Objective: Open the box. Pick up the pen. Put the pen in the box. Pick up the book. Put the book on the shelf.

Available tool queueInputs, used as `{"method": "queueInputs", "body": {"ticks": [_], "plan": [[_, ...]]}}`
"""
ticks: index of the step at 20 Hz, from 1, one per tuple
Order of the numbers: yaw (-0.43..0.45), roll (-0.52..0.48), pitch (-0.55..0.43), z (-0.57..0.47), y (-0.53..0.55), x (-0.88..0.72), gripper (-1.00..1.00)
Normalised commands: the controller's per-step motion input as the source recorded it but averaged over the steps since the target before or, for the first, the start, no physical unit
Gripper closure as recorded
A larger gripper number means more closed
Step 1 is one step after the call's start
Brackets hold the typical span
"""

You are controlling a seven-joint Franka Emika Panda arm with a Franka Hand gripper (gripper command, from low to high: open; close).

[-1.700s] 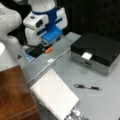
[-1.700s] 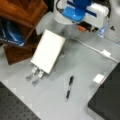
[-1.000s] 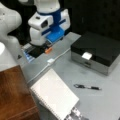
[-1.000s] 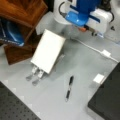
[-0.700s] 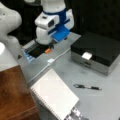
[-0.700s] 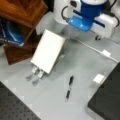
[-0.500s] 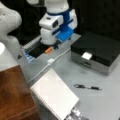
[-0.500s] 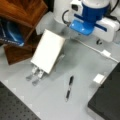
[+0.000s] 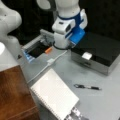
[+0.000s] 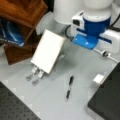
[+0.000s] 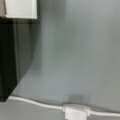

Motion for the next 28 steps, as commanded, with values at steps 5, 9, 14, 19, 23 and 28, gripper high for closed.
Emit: {"method": "queueInputs", "body": {"ticks": [5, 9, 14, 19, 23, 28], "plan": [[-0.073, 0.395, 0.08, -0.05, 0.1, 0.32, -1.0], [-0.057, 0.369, -0.048, -0.13, 0.02, 0.27, -1.0], [0.013, 0.324, -0.09, -0.23, -0.05, 0.18, -1.0], [0.003, 0.4, -0.029, -0.25, -0.12, 0.02, -1.0], [-0.047, 0.406, -0.03, -0.26, -0.14, -0.01, -1.0], [-0.032, 0.331, -0.045, -0.25, -0.07, -0.03, -1.0]]}}
